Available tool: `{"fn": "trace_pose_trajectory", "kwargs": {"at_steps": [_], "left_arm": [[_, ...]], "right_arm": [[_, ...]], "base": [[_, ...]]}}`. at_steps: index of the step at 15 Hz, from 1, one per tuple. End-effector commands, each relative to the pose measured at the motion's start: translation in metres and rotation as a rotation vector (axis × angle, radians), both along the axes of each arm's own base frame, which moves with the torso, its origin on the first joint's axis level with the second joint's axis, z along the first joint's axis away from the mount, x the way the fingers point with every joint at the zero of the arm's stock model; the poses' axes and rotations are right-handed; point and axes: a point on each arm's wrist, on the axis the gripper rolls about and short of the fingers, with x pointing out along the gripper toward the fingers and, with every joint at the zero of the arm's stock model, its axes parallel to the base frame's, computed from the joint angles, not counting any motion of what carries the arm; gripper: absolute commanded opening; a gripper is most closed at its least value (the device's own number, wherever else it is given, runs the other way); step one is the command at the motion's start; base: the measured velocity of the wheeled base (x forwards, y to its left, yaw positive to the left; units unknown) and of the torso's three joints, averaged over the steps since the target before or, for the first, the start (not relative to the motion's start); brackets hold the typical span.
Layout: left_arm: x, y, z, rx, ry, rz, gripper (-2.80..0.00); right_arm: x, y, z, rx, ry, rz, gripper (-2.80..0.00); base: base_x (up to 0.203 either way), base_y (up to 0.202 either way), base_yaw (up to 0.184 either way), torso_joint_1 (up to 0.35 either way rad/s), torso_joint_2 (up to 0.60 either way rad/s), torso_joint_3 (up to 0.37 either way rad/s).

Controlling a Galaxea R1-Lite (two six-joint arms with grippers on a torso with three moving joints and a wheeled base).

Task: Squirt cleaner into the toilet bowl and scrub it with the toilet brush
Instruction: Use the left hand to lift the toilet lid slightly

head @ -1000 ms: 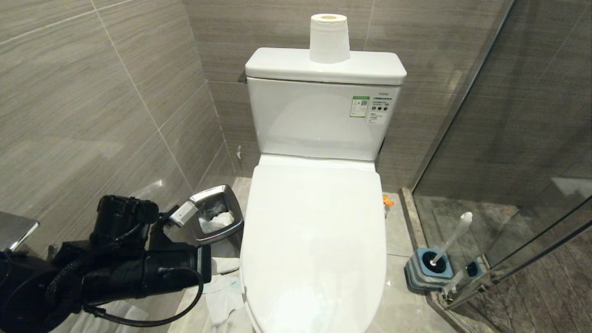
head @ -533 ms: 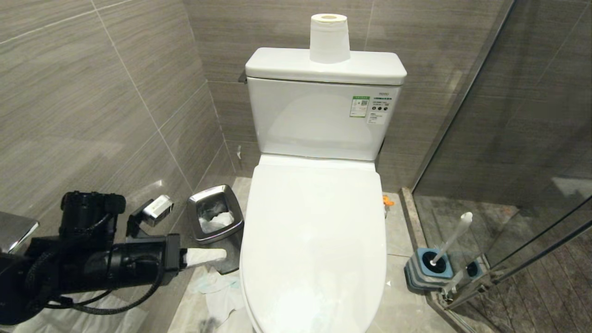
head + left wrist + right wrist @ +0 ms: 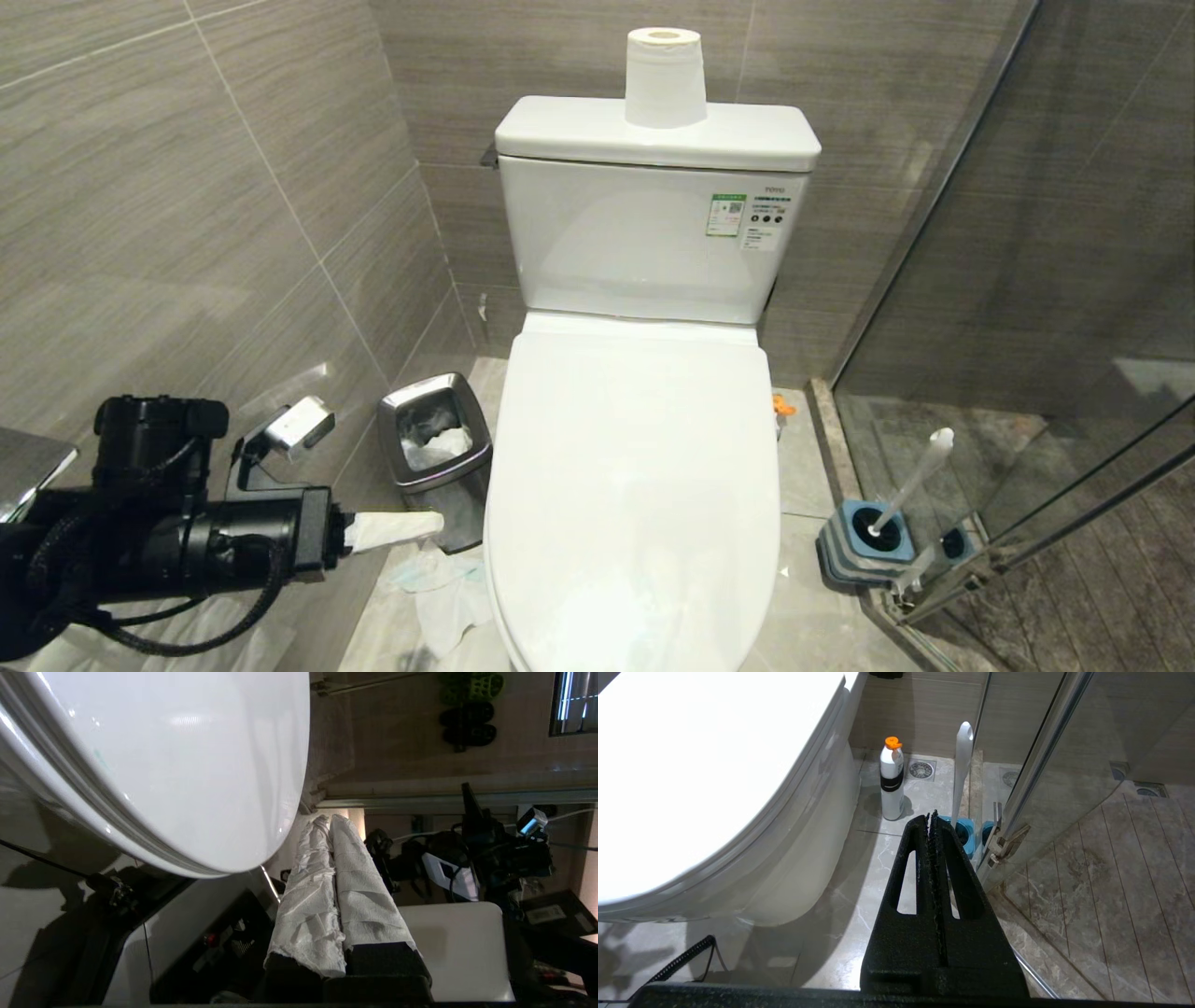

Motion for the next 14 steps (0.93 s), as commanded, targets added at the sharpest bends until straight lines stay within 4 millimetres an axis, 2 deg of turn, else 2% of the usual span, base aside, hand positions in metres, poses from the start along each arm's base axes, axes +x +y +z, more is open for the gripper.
{"fn": "trace_pose_trajectory", "kwargs": {"at_steps": [1,5,9,14], "left_arm": [[-0.005,-0.002,-0.004,-0.003,0.045,-0.019,-2.8],[-0.007,-0.007,-0.005,0.003,0.059,-0.034,-2.8],[-0.007,0.0,-0.003,0.001,0.051,-0.005,-2.8],[-0.005,-0.003,-0.02,0.058,-0.005,-0.074,-2.8]], "right_arm": [[0.0,0.0,0.0,0.001,0.002,0.0,-2.8],[0.0,0.0,0.0,0.001,0.002,0.0,-2.8],[0.0,0.0,0.0,0.001,0.002,0.0,-2.8],[0.0,0.0,0.0,0.001,0.002,0.0,-2.8]], "base": [[0.0,0.0,0.0,0.0,0.0,0.0],[0.0,0.0,0.0,0.0,0.0,0.0],[0.0,0.0,0.0,0.0,0.0,0.0],[0.0,0.0,0.0,0.0,0.0,0.0]]}}
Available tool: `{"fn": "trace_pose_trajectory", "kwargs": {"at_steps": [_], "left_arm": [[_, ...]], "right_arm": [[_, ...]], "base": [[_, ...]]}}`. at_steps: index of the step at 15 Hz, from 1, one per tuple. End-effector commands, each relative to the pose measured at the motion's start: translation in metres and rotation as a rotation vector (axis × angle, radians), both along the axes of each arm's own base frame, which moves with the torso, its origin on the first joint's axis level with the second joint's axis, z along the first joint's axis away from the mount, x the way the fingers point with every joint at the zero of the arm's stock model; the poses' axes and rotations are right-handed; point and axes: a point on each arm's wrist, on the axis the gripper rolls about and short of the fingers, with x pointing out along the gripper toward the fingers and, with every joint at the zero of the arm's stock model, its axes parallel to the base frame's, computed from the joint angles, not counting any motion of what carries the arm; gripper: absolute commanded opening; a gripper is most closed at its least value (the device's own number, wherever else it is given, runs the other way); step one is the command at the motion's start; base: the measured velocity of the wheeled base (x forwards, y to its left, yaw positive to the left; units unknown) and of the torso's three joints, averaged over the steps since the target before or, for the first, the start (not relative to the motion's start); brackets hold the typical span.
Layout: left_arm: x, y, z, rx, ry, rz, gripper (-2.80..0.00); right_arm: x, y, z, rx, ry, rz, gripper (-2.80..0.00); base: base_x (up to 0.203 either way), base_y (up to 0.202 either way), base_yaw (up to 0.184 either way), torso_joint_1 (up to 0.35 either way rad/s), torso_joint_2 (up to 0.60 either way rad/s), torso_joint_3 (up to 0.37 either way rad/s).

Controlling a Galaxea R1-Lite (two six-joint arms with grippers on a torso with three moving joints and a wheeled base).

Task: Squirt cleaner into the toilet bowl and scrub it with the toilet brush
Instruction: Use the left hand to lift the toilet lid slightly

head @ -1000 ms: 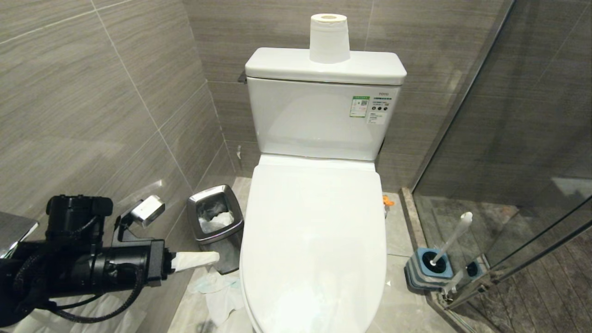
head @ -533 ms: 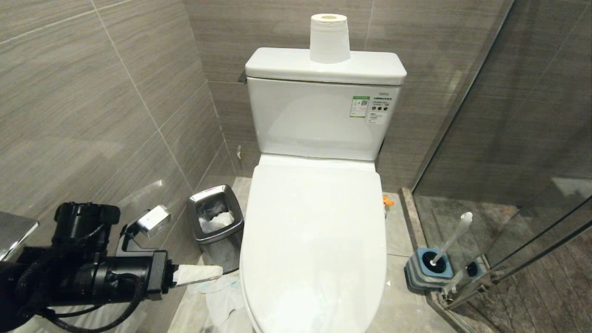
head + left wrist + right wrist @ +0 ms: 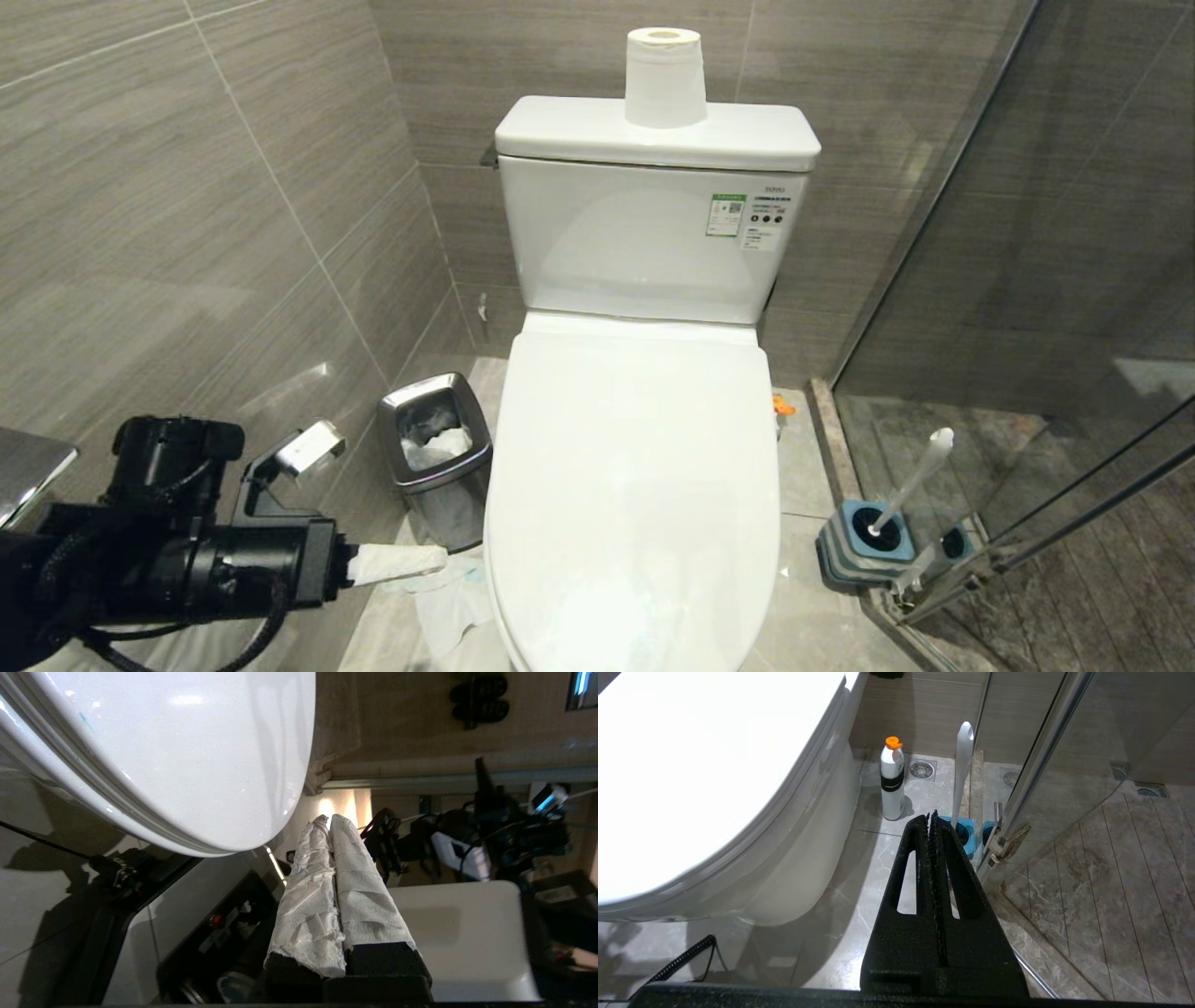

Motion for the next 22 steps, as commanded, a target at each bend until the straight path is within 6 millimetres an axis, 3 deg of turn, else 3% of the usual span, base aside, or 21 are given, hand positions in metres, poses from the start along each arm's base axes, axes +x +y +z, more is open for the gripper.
{"fn": "trace_pose_trajectory", "kwargs": {"at_steps": [1,5,10,22], "left_arm": [[0.005,0.002,-0.012,0.033,-0.033,-0.025,-2.8],[0.01,0.002,-0.02,0.067,-0.029,-0.017,-2.8],[0.017,-0.014,-0.03,0.073,0.009,-0.075,-2.8],[0.04,-0.009,-0.061,0.078,0.08,-0.041,-2.8]], "right_arm": [[0.0,0.0,0.0,0.0,0.002,0.0,-2.8],[0.0,0.0,0.0,0.0,0.002,0.0,-2.8],[0.0,0.0,0.0,0.0,0.002,0.0,-2.8],[0.0,0.0,0.0,0.0,0.002,0.0,-2.8]], "base": [[0.0,0.0,0.0,0.0,0.0,0.0],[0.0,0.0,0.0,0.0,0.0,0.0],[0.0,0.0,0.0,0.0,0.0,0.0],[0.0,0.0,0.0,0.0,0.0,0.0]]}}
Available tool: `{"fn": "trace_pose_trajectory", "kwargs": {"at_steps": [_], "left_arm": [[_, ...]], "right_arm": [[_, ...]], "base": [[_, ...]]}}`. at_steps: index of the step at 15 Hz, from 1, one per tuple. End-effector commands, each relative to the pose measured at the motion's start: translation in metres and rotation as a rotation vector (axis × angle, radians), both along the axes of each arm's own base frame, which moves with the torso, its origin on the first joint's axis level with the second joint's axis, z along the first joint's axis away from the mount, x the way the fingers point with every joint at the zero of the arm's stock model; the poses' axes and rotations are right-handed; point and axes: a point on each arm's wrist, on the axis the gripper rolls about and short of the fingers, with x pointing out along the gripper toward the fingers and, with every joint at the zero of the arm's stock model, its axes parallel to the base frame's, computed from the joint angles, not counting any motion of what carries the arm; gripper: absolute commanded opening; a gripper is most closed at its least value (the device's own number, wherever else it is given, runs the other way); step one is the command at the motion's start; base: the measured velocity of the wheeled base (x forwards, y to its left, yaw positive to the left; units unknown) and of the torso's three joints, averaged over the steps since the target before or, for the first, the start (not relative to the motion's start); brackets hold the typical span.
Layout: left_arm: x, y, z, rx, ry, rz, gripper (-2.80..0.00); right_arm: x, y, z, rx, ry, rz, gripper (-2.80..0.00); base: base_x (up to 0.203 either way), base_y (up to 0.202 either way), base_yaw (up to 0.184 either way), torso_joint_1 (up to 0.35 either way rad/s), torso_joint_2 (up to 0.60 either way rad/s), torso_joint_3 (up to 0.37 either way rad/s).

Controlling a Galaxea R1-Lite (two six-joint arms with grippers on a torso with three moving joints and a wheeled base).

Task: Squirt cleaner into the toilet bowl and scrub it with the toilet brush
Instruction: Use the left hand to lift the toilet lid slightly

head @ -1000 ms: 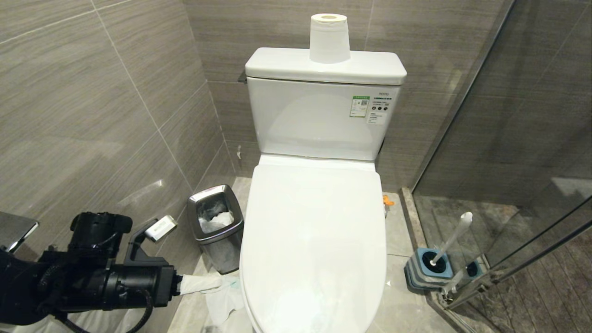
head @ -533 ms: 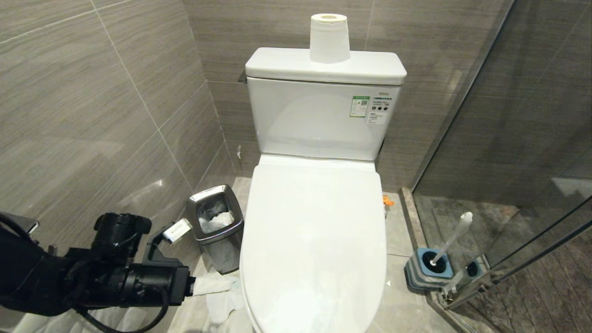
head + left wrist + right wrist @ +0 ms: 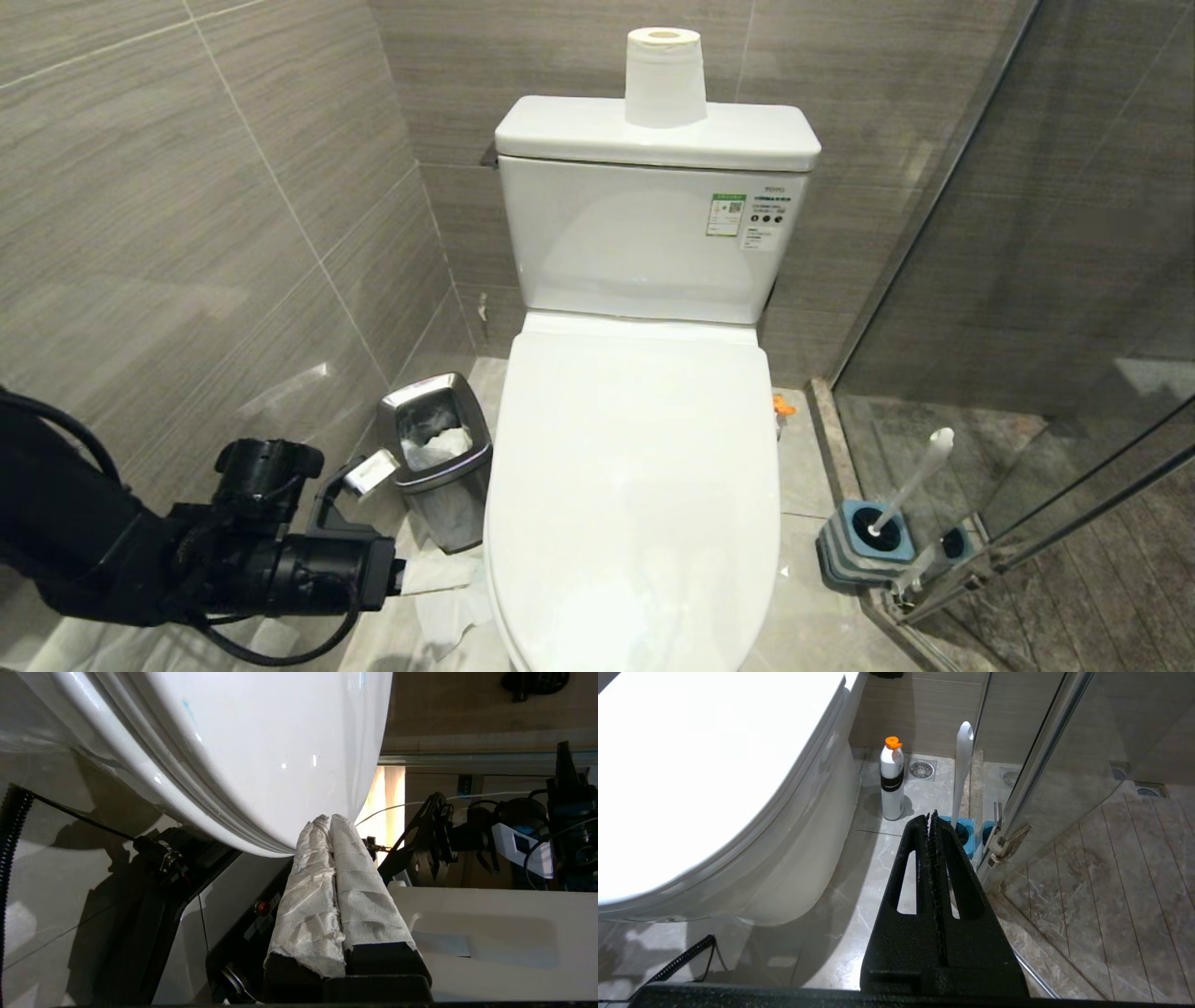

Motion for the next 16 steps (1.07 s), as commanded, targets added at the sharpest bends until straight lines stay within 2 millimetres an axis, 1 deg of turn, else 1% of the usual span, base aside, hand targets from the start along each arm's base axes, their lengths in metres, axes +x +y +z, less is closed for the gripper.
{"fn": "trace_pose_trajectory", "kwargs": {"at_steps": [1,3,5,9,13,16], "left_arm": [[0.003,0.003,-0.01,-0.002,0.042,0.013,-2.8],[0.007,0.008,-0.016,-0.001,0.059,0.033,-2.8],[0.016,0.013,-0.019,-0.002,0.055,0.05,-2.8],[0.029,0.015,-0.018,-0.004,0.03,0.062,-2.8],[0.032,0.015,-0.02,-0.008,0.039,0.064,-2.8],[0.033,0.019,-0.017,-0.034,0.108,0.113,-2.8]], "right_arm": [[0.0,0.0,0.0,0.0,0.0,0.0,-2.8],[0.0,0.0,0.0,0.0,0.001,0.0,-2.8],[0.0,0.0,0.0,0.0,0.002,0.0,-2.8],[0.0,0.0,0.0,0.0,0.001,0.0,-2.8],[0.0,0.0,0.0,0.0,0.0,0.0,-2.8],[0.0,0.0,0.0,0.0,0.0,0.0,-2.8]], "base": [[0.0,0.0,0.0,0.0,0.0,0.0],[0.0,0.0,0.0,0.0,0.0,0.0],[0.0,0.0,0.0,0.0,0.0,0.0],[0.0,0.0,0.0,0.0,0.0,0.0],[0.0,0.0,0.0,0.0,0.0,0.0],[0.0,0.0,0.0,0.0,0.0,0.0]]}}
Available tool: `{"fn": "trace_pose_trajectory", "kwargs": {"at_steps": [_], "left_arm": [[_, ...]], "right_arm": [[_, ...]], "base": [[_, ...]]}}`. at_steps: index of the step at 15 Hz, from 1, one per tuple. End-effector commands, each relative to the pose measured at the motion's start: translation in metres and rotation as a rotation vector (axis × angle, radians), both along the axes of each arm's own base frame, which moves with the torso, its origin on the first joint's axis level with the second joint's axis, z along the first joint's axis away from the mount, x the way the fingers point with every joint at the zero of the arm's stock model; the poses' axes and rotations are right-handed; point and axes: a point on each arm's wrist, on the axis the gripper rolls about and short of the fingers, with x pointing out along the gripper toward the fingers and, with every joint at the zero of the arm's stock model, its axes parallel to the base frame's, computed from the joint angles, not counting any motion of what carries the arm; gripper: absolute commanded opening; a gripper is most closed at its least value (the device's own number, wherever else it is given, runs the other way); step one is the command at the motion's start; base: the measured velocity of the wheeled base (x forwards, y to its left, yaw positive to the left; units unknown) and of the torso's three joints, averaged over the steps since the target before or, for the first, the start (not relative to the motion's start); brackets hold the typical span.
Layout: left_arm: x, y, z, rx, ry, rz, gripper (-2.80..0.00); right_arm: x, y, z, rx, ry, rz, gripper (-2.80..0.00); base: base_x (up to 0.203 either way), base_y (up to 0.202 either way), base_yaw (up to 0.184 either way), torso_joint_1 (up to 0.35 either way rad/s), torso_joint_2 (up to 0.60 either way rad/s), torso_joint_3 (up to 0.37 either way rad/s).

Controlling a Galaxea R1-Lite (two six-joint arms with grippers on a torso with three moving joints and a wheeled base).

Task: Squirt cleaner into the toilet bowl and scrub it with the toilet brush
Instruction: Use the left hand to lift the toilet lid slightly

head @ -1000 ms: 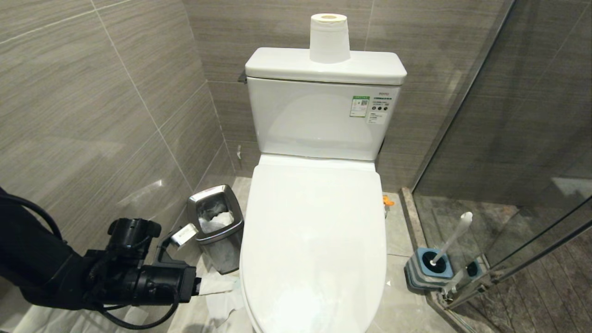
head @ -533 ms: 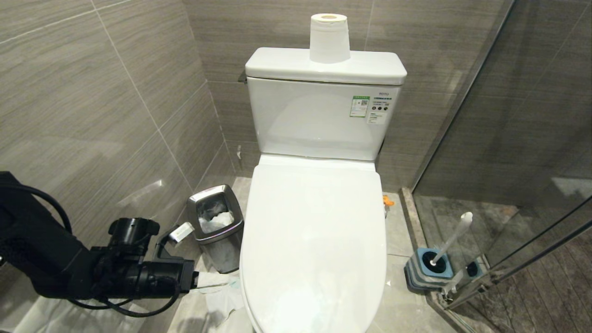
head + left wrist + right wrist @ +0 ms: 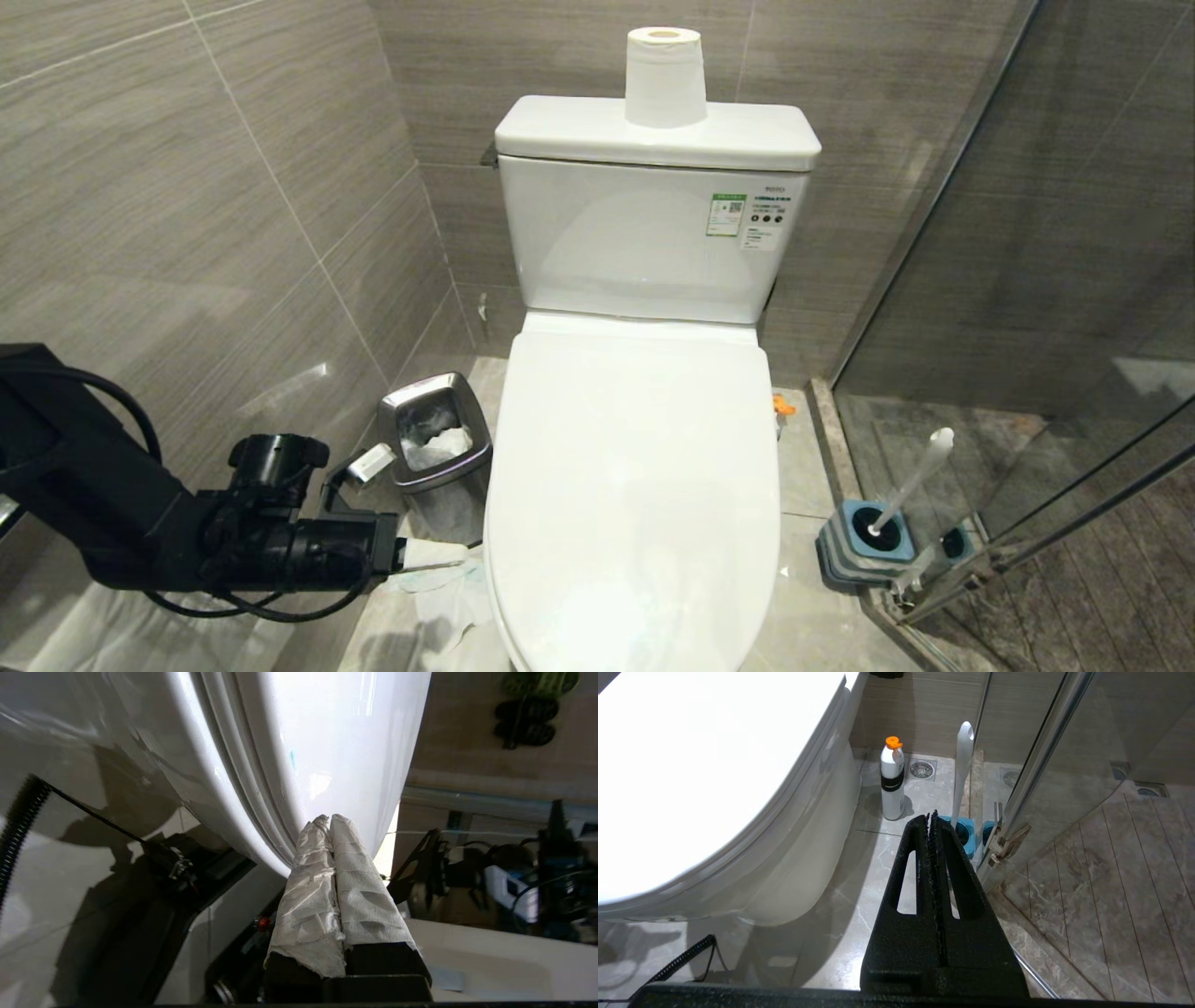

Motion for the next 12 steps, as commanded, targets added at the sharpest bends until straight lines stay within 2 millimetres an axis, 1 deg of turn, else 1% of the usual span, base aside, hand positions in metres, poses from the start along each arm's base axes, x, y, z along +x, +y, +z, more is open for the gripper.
{"fn": "trace_pose_trajectory", "kwargs": {"at_steps": [1,4,7,10,12], "left_arm": [[0.001,0.003,0.002,-0.022,0.037,0.031,-2.8],[0.0,0.008,0.002,-0.031,0.057,0.051,-2.8],[-0.002,0.013,0.002,-0.093,0.075,0.033,-2.8],[-0.004,0.015,0.001,-0.153,0.081,-0.004,-2.8],[-0.005,0.015,-0.001,-0.163,0.079,-0.015,-2.8]], "right_arm": [[0.0,0.0,0.0,0.0,0.003,0.0,-2.8],[0.0,0.0,0.0,0.0,0.003,0.0,-2.8],[0.0,0.0,0.0,0.0,0.003,0.0,-2.8],[0.0,0.0,0.0,0.0,0.002,0.0,-2.8],[0.0,0.0,0.0,0.0,0.001,0.0,-2.8]], "base": [[0.0,0.0,0.0,0.0,0.0,0.0],[0.0,0.0,0.0,0.0,0.0,0.0],[0.0,0.0,0.0,0.0,0.0,0.0],[0.0,0.0,0.0,0.0,0.0,0.0],[0.0,0.0,0.0,0.0,0.0,0.0]]}}
